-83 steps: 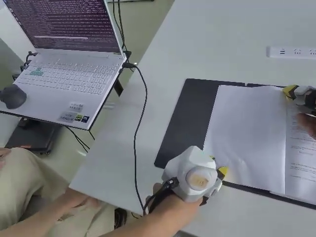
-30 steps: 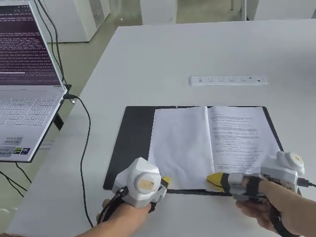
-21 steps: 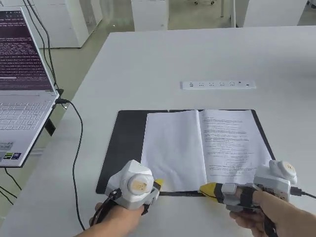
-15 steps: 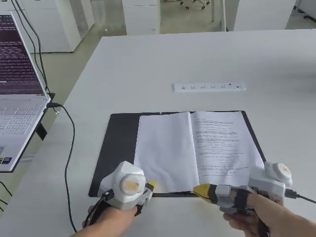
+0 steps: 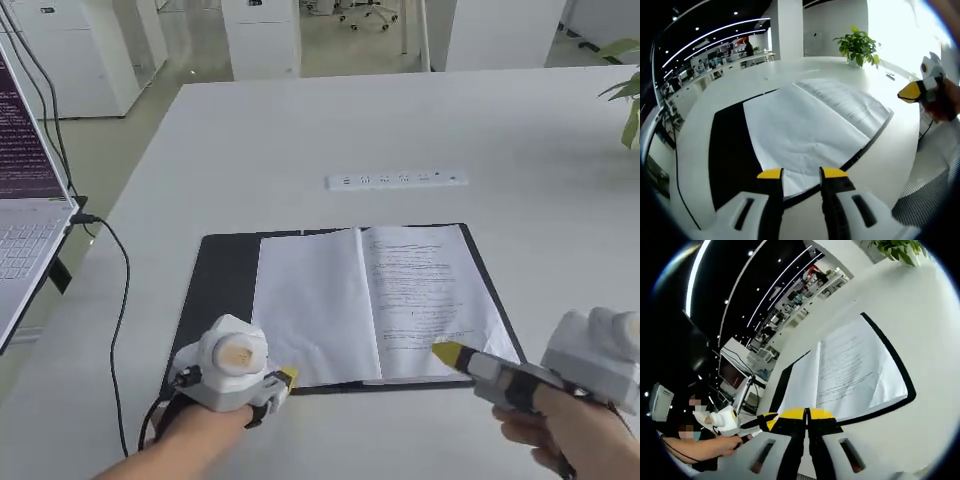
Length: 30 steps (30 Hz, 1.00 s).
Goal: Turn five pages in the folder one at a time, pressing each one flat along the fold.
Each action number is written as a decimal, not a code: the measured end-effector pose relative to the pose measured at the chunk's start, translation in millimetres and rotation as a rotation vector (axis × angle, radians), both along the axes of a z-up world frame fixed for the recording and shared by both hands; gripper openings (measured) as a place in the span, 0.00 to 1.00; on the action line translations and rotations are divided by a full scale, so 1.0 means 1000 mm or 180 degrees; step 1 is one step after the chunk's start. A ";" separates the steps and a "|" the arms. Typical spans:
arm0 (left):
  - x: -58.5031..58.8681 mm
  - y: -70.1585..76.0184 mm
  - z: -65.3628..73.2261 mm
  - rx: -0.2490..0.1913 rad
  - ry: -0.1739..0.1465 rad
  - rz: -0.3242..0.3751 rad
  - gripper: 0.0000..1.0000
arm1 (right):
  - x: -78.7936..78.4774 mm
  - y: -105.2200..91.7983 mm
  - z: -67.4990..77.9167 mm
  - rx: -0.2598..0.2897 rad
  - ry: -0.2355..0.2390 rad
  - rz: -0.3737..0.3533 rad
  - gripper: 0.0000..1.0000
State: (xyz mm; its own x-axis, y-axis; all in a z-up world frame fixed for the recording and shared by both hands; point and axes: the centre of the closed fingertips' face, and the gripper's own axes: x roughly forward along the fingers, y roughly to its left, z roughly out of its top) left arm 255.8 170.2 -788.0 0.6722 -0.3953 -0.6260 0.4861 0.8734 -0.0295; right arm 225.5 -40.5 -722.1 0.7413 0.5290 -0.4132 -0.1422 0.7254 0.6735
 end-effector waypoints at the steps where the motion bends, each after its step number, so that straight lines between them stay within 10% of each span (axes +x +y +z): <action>1: -0.001 -0.002 0.007 -0.0096 -0.0039 0.0025 0.31 | 0.001 -0.004 0.005 -0.0059 -0.0110 -0.0011 0.00; 8: -0.017 0.010 0.051 -0.0357 -0.0153 0.0196 0.44 | -0.010 -0.037 0.022 -0.0553 -0.0285 -0.0137 0.35; 14: -0.034 0.026 0.074 -0.0447 -0.0112 0.0374 0.73 | -0.024 -0.057 0.027 -0.1143 -0.0401 -0.0147 0.71; 30: -0.060 0.047 0.121 -0.0430 -0.0392 0.0491 0.82 | -0.051 -0.090 0.060 -0.1115 -0.0603 -0.0513 0.73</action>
State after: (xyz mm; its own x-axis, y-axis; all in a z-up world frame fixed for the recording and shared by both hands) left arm 196.0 216.8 -667.5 0.7991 -0.3567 -0.4839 0.3545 0.9297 -0.1000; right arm 174.8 -130.9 -662.6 0.8830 0.2520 -0.3959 -0.1058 0.9288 0.3553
